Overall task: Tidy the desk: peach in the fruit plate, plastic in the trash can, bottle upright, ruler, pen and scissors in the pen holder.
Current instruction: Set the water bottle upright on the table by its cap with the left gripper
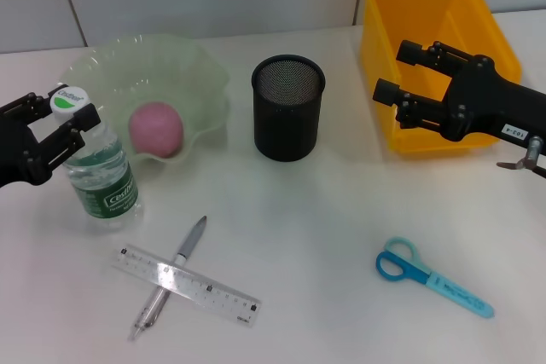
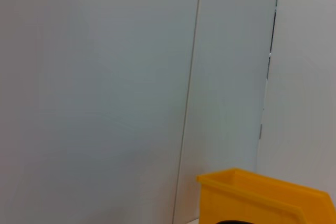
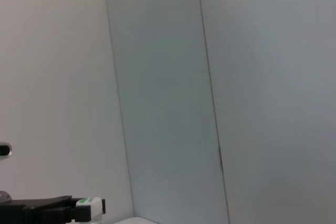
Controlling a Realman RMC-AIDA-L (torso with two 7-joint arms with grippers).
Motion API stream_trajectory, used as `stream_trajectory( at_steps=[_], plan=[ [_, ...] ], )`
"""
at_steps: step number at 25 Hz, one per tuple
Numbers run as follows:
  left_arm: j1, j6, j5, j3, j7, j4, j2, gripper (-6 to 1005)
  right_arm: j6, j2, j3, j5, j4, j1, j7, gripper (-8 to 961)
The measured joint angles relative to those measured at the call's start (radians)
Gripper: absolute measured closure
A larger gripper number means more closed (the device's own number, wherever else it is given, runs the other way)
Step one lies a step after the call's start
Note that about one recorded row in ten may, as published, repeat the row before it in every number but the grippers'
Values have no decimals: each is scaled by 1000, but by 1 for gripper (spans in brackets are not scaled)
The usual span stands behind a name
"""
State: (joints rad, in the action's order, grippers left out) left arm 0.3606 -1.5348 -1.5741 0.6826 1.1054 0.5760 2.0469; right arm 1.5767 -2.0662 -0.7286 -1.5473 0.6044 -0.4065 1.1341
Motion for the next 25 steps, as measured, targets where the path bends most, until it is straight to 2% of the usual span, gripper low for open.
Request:
stream_trajectory(
  at_steps=[25],
  plan=[
    [-5,14,-2,0,-4,-14,10,534,-1,0,0,-2,0,5,1,206]
  ],
)
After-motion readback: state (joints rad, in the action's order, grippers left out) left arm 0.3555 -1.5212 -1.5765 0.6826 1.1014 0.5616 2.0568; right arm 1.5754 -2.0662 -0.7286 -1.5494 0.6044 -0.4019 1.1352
